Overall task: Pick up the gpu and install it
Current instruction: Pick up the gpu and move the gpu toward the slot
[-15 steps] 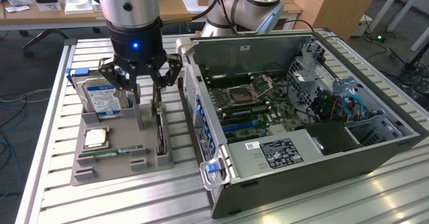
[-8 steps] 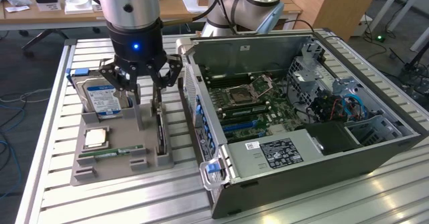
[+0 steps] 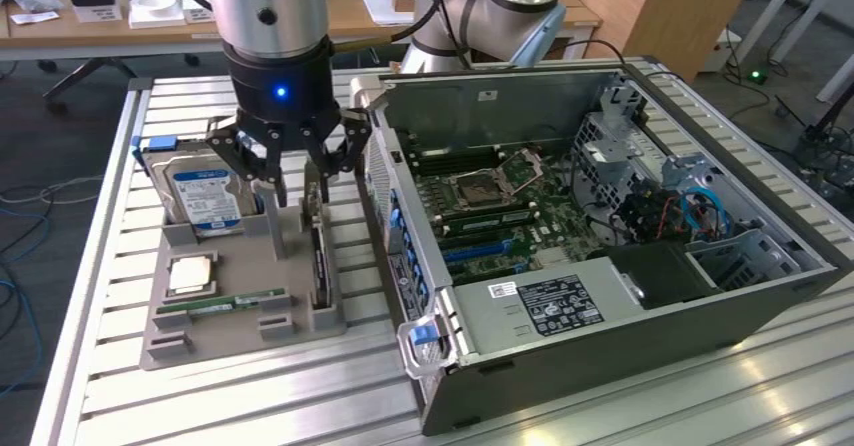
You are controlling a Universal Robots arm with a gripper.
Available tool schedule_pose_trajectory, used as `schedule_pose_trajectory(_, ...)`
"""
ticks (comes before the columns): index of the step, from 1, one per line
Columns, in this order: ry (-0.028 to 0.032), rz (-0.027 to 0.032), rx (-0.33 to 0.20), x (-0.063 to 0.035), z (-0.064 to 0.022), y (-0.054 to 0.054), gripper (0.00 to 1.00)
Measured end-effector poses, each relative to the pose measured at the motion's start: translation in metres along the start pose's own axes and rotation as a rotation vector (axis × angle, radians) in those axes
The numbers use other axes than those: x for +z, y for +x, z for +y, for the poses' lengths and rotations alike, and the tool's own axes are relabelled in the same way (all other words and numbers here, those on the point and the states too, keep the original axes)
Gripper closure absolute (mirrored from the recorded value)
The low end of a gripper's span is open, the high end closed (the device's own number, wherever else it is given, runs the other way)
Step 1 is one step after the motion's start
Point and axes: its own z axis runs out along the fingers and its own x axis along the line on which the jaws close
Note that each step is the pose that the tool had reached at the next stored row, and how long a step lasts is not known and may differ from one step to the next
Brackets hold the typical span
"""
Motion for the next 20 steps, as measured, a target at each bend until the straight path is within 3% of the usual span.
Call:
schedule_pose_trajectory(7, 0.0000, -0.0001, 0.000, 0.0015, 0.0000, 0.000, 0.53)
schedule_pose_trajectory(20, 0.0000, -0.0001, 0.000, 0.0243, -0.0011, 0.000, 0.53)
